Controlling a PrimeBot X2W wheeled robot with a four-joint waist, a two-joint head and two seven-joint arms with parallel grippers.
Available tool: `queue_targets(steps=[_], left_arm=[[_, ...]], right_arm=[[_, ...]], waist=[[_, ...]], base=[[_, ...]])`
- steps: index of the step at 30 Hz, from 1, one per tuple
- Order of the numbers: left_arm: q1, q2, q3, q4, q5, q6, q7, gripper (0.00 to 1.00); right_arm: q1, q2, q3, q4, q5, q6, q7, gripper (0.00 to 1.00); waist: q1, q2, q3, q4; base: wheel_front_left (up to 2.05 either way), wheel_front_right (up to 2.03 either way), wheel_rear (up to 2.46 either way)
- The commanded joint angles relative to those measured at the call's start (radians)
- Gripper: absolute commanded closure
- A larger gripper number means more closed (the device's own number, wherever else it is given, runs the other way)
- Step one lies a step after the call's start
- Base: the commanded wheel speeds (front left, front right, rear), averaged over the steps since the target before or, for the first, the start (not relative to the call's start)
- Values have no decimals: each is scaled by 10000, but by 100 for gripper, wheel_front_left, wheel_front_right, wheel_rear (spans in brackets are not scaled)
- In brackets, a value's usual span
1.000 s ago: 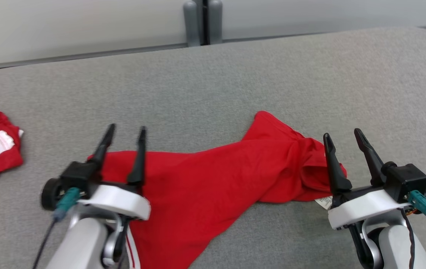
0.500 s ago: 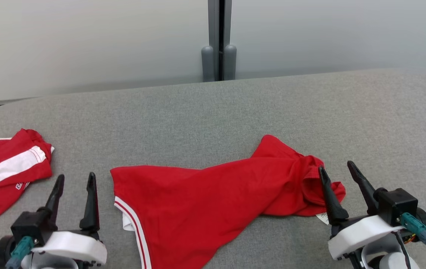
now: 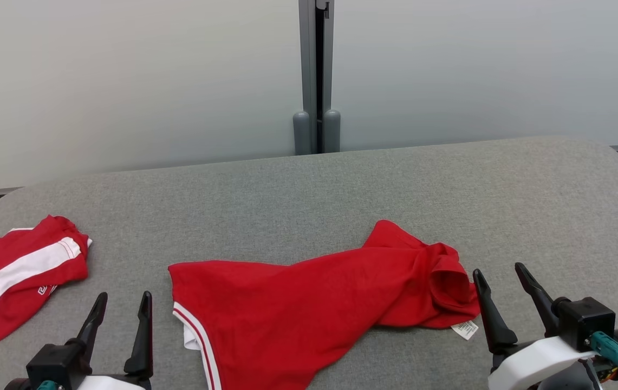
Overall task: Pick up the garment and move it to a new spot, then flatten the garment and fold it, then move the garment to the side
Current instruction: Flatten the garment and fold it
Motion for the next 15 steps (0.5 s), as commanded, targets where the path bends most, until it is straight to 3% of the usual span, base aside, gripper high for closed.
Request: queue_targets(steps=[1,15], left_arm=[[142,36,-15,-106,30,70,27,0],[224,47,-205,-434,94,273,190,0]], right_arm=[[88,-42,-25,-70,3,-3,65,0],[134,1,-24,-190,47,-3,132,0]], waist=[[0,-1,-44,25],[0,-1,-152,59]], base=[[0,0,0],[0,0,0]])
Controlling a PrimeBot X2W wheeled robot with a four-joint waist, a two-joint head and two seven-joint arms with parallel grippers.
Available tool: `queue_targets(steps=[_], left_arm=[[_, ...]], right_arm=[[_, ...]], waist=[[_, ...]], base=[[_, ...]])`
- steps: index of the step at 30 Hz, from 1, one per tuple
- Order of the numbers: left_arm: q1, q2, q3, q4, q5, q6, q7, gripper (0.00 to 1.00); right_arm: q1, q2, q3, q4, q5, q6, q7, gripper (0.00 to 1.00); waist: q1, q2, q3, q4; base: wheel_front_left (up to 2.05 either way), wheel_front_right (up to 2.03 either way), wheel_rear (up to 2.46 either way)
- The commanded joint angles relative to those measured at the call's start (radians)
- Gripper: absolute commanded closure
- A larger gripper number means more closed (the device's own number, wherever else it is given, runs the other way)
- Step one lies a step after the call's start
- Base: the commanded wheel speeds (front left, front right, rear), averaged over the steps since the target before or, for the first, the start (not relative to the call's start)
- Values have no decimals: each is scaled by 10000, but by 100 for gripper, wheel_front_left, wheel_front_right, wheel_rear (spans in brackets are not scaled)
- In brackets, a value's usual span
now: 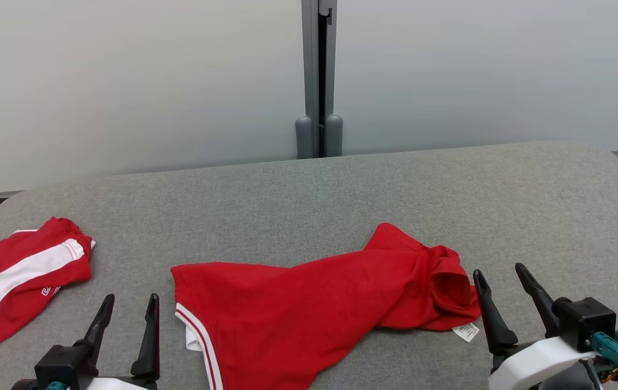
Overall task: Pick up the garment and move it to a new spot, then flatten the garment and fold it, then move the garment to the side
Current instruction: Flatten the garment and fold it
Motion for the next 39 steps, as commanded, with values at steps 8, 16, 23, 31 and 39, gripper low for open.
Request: queue_targets(steps=[8,16,23,31,39], left_arm=[[-40,17,-204,-93,91,54,202,0],[-453,-405,-1256,1012,-358,-692,1515,0],[-636,-886,-1694,2506,-990,-1188,2360,0],[-1275,-806,-1742,2781,-1093,-1759,2176,100],[-1772,-327,-1479,840,-459,-1243,1596,100]], right_arm=[[79,30,-60,-13,63,-3,-35,0],[-124,45,105,-51,69,-3,24,0],[-236,68,137,-36,84,-3,9,0],[-515,82,144,22,51,-3,-68,0],[-585,47,-138,-34,-22,-3,-134,0]], waist=[[0,-1,15,23],[0,-1,455,171],[0,-1,918,225],[0,-1,1272,318],[0,-1,1402,390]], base=[[0,0,0],[0,0,0],[0,0,0],[0,0,0],[0,0,0]])
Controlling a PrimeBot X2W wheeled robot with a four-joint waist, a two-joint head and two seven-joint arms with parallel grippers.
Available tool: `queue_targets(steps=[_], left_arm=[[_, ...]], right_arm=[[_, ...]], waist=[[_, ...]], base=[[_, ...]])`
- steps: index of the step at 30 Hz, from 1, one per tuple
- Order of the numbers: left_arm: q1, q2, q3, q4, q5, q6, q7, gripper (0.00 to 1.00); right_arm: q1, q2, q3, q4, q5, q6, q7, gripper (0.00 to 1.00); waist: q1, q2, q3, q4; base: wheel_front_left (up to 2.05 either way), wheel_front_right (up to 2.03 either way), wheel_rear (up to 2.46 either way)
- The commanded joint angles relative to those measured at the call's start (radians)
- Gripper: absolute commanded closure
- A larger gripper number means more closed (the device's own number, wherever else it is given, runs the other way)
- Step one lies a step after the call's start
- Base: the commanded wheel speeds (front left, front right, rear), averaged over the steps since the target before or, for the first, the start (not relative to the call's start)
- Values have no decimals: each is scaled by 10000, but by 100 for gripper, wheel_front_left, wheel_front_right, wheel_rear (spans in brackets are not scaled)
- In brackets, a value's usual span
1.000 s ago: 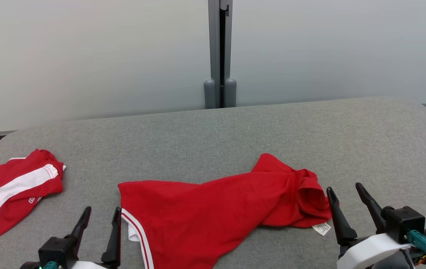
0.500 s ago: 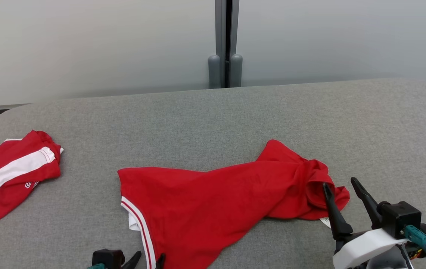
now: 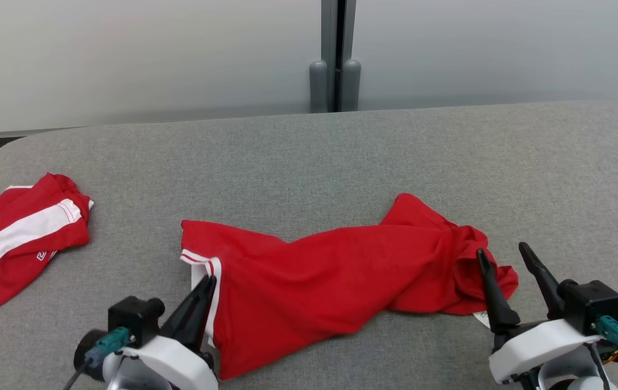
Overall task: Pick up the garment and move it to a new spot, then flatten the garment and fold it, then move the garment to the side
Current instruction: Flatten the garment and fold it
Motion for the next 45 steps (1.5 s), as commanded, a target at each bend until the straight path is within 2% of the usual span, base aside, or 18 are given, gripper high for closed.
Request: queue_targets(steps=[1,6,12,19,26,27,28,32,36,41,45], left_arm=[[-299,193,177,-617,104,167,-39,100],[-892,360,554,-1730,207,519,41,100],[-1865,360,984,-1574,83,692,97,100],[-3744,399,1423,550,-323,309,53,100],[-5742,444,1513,3304,-359,-430,-612,100],[-5936,401,1523,3641,-422,-523,-712,58],[-6089,391,1500,3939,-396,-579,-849,0],[-6230,269,1527,4651,-333,-658,-1637,0],[-5662,97,1814,4460,-203,-364,-2158,0],[-4318,-86,2734,2476,315,153,-2239,0],[-2855,-305,3267,801,841,400,-2246,0]], right_arm=[[-98,-29,-125,-69,-61,-3,-55,0],[-280,-2,-231,-239,-120,-3,-43,0],[-624,27,-258,-425,-168,-3,-53,0],[-1199,97,-267,-537,-198,-3,-217,0],[-1683,162,-214,-280,-140,-3,-574,0],[-1715,171,-215,-233,-134,-3,-616,0],[-1746,179,-230,-176,-134,-3,-661,0],[-1821,202,-341,-43,-186,-3,-784,0],[-1708,201,-517,-34,-288,-3,-834,0],[-1471,161,-728,-185,-464,-3,-678,0],[-1285,78,-623,-257,-476,-3,-535,0]], waist=[[0,0,51,-8],[0,0,345,-143],[0,0,933,-492],[0,0,2114,-1121],[0,0,2938,-1528],[0,0,2974,-1554],[0,0,2991,-1568],[0,0,2898,-1530],[0,0,2587,-1339],[0,0,2122,-927],[0,0,1626,-667]], base=[[0,0,0],[0,0,0],[0,0,0],[0,0,0],[0,0,0],[0,0,0],[0,0,0],[0,0,0],[0,0,0],[0,0,0],[0,0,0]])
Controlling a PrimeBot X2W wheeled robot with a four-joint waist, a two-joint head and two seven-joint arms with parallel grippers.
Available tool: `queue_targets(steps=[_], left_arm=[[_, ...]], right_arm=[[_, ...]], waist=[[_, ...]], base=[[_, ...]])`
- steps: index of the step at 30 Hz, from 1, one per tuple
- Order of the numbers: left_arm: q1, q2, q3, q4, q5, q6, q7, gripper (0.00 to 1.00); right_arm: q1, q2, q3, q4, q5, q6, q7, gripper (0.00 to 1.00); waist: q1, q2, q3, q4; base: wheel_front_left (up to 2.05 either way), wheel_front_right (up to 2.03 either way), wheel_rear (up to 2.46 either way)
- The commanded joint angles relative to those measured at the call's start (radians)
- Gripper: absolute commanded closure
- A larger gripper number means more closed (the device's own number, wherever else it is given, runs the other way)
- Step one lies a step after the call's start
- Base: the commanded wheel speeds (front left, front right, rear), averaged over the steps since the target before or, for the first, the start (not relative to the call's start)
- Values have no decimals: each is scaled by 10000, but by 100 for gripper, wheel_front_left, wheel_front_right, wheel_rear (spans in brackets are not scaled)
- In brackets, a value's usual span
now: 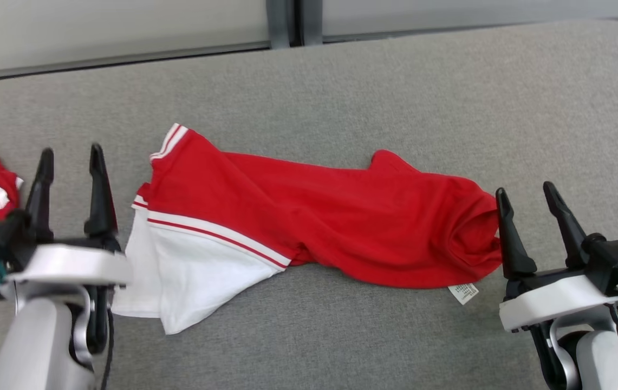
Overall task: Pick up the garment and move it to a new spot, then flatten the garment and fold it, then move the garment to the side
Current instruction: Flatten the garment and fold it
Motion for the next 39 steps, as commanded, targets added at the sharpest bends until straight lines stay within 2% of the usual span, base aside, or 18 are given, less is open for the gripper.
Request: queue_targets(steps=[1,9,18,29,39], left_arm=[[500,-43,139,-476,158,11,-38,0],[2670,-111,-23,-1739,674,-62,-2,0],[3905,-131,-304,-2314,868,338,427,0],[3981,-110,-494,-2610,936,483,631,0],[3073,-325,-905,-2748,1053,368,565,0]], right_arm=[[162,-109,46,-68,-44,-3,90,0],[912,-214,269,-208,90,-3,404,0],[1616,-180,393,-517,252,-3,713,0],[1751,-203,345,-606,209,-3,867,0],[1357,-463,648,468,27,-3,1000,0]], waist=[[0,0,-432,295],[0,0,-1461,637],[0,0,-2029,660],[0,0,-2029,678],[0,0,-1206,1242]], base=[[0,0,0],[0,0,0],[0,0,0],[0,0,0],[0,0,0]])
